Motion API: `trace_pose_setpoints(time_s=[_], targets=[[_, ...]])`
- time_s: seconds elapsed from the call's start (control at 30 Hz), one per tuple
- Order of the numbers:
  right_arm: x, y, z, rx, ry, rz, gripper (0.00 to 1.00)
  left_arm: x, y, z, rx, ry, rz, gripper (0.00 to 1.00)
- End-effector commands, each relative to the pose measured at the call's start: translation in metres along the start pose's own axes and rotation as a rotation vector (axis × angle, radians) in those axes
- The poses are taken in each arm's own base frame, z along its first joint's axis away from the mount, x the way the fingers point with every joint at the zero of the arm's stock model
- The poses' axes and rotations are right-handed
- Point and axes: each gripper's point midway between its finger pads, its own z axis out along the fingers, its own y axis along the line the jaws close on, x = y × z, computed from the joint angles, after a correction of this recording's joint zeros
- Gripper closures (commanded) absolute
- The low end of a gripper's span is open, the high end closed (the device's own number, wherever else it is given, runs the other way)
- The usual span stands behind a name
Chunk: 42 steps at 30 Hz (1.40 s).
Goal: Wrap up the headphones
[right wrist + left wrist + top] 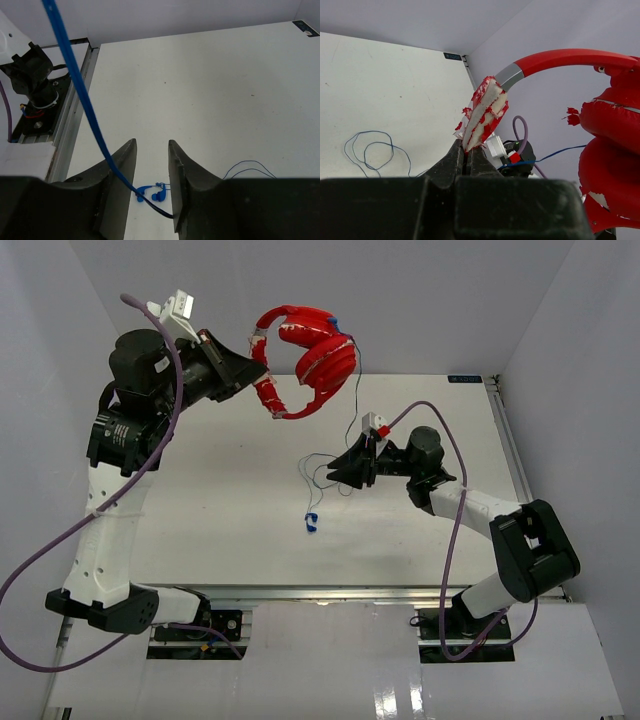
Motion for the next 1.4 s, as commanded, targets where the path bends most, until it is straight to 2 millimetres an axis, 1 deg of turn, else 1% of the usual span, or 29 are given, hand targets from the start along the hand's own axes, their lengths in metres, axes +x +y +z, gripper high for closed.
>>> trace_pose_setpoints(time_s=[0.0,0.1,0.17,0.2,0.27,0.3,0.37,0.4,0.43,0.47,0.5,0.53,0.6,0.63,0.67,0.7,0.73,0.77,0.87,0.93,0.97,1.0,1.07,1.1,1.13,1.23,1.3,1.37], targets=[[-0.019,0.002,0.004,-0.027,-0.035,-0.059,0.64,-0.028,-0.037,-0.029,0.094,-0.113,0.005,1.0],[-0.017,0.002,0.002,-0.018,-0.026,-0.058,0.65,-0.031,-0.036,-0.03,0.084,-0.129,0.007,1.0],[-0.017,0.004,0.001,-0.021,-0.024,-0.067,0.86,-0.031,-0.035,-0.031,0.081,-0.131,0.007,1.0],[-0.019,0.005,0.001,-0.021,-0.026,-0.071,0.9,-0.031,-0.034,-0.031,0.077,-0.132,0.007,1.0],[-0.019,0.006,-0.001,-0.015,-0.014,-0.058,0.92,-0.032,-0.029,-0.03,0.052,-0.147,0.012,1.0],[-0.017,0.002,-0.002,0.014,0.013,-0.041,0.92,-0.032,-0.022,-0.029,0.024,-0.156,0.024,1.0],[-0.025,-0.007,-0.004,0.061,0.069,-0.128,0.92,-0.032,-0.003,-0.025,-0.056,-0.172,0.039,1.0],[-0.013,-0.012,-0.011,0.111,0.155,-0.097,0.92,-0.034,0.014,-0.021,-0.129,-0.196,0.049,1.0],[-0.023,-0.018,-0.014,0.138,0.192,-0.177,0.92,-0.029,0.033,-0.014,-0.19,-0.191,0.07,1.0],[-0.002,-0.021,-0.027,0.197,0.314,-0.115,0.92,-0.032,0.054,-0.011,-0.278,-0.223,0.079,1.0],[-0.008,-0.024,-0.034,0.214,0.362,-0.184,0.92,-0.025,0.074,0.0,-0.33,-0.21,0.104,1.0],[0.011,-0.026,-0.051,0.277,0.483,-0.148,0.92,-0.026,0.089,0.005,-0.384,-0.222,0.117,1.0],[0.013,-0.026,-0.075,0.355,0.591,-0.203,0.92,-0.023,0.115,0.018,-0.459,-0.216,0.165,1.0],[0.018,-0.029,-0.093,0.406,0.659,-0.262,0.92,-0.02,0.131,0.026,-0.509,-0.201,0.19,1.0],[0.019,-0.033,-0.113,0.473,0.724,-0.33,0.92,-0.017,0.147,0.034,-0.56,-0.189,0.214,1.0],[0.008,-0.039,-0.134,0.581,0.766,-0.403,0.92,-0.015,0.163,0.042,-0.611,-0.183,0.242,1.0],[0.011,-0.044,-0.154,0.645,0.835,-0.465,0.92,-0.006,0.179,0.05,-0.646,-0.149,0.279,1.0],[0.002,-0.042,-0.167,0.687,0.857,-0.516,0.92,-0.002,0.192,0.053,-0.68,-0.136,0.313,1.0],[-0.022,-0.039,-0.194,0.761,0.932,-0.661,0.92,0.01,0.217,0.064,-0.73,-0.105,0.361,1.0],[-0.036,-0.04,-0.202,0.774,0.966,-0.746,0.92,0.025,0.229,0.073,-0.731,-0.049,0.39,1.0],[-0.043,-0.041,-0.204,0.773,0.977,-0.787,0.92,0.033,0.235,0.078,-0.722,-0.014,0.406,1.0],[-0.053,-0.041,-0.199,0.74,0.976,-0.831,0.92,0.044,0.238,0.085,-0.701,0.026,0.412,1.0],[-0.068,-0.04,-0.178,0.637,0.923,-0.886,0.92,0.067,0.246,0.097,-0.668,0.1,0.443,1.0],[-0.07,-0.036,-0.164,0.557,0.891,-0.898,0.92,0.078,0.246,0.103,-0.64,0.132,0.456,1.0],[-0.064,-0.029,-0.154,0.484,0.88,-0.892,0.92,0.088,0.241,0.108,-0.61,0.153,0.464,1.0],[-0.045,-0.007,-0.117,0.23,0.842,-0.888,0.92,0.103,0.233,0.115,-0.564,0.177,0.462,1.0],[-0.039,0.01,-0.099,0.096,0.812,-0.921,0.92,0.106,0.227,0.118,-0.54,0.176,0.451,1.0],[-0.039,0.018,-0.088,0.04,0.763,-0.922,0.92,0.107,0.219,0.121,-0.508,0.175,0.447,1.0]])
